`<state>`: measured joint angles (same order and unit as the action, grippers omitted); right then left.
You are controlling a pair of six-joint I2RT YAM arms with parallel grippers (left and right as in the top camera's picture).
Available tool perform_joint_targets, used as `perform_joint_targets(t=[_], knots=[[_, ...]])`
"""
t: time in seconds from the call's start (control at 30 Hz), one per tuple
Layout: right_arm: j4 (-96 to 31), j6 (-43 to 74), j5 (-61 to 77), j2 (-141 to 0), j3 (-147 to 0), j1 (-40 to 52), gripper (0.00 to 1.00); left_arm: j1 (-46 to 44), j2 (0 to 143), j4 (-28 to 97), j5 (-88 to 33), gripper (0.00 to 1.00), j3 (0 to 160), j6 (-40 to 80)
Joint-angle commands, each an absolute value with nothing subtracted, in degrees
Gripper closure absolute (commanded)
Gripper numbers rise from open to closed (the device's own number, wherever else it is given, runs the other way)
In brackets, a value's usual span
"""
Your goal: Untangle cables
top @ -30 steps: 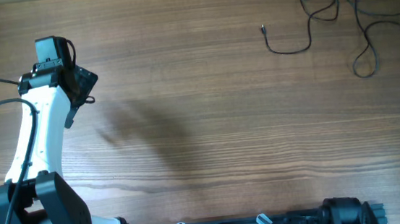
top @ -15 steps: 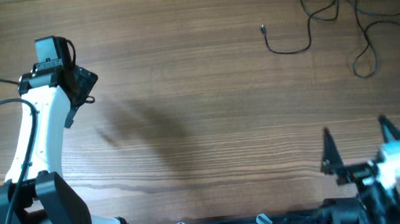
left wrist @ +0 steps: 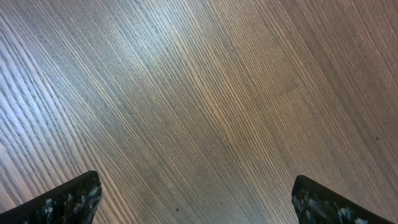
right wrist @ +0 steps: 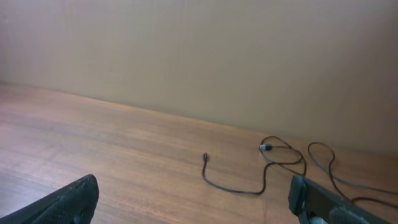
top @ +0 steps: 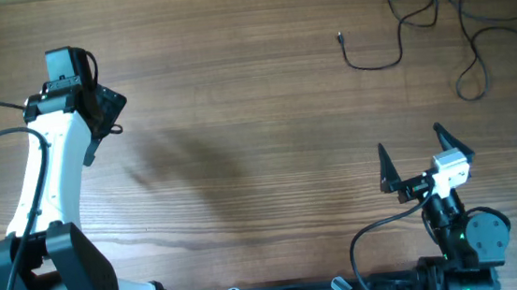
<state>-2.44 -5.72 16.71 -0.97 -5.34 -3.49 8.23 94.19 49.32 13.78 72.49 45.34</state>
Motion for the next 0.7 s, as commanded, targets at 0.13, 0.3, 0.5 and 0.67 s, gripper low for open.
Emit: perform_joint_targets(t=[0.13,0.3,0.5,0.67], knots=[[1.72,-6.0,17.67,-0.23,-0.58,-3.66,0.0,8.43,94.28,49.34,14.15,0.0,72.34,45.84],[1.45,-6.55,17.63,-0.21,-0.3,-3.66,0.0,8.43,94.28,49.34,14.15,0.0,72.34,45.84],[1.34,-7.42,17.02,-0.21,-0.3,-3.66,0.0,8.43,94.28,49.34,14.13,0.0,72.34,45.84],[1.39,-7.42,17.02,-0.21,-0.3,-3.66,0.0,8.43,94.28,49.34,14.15,0.0,72.34,45.84]])
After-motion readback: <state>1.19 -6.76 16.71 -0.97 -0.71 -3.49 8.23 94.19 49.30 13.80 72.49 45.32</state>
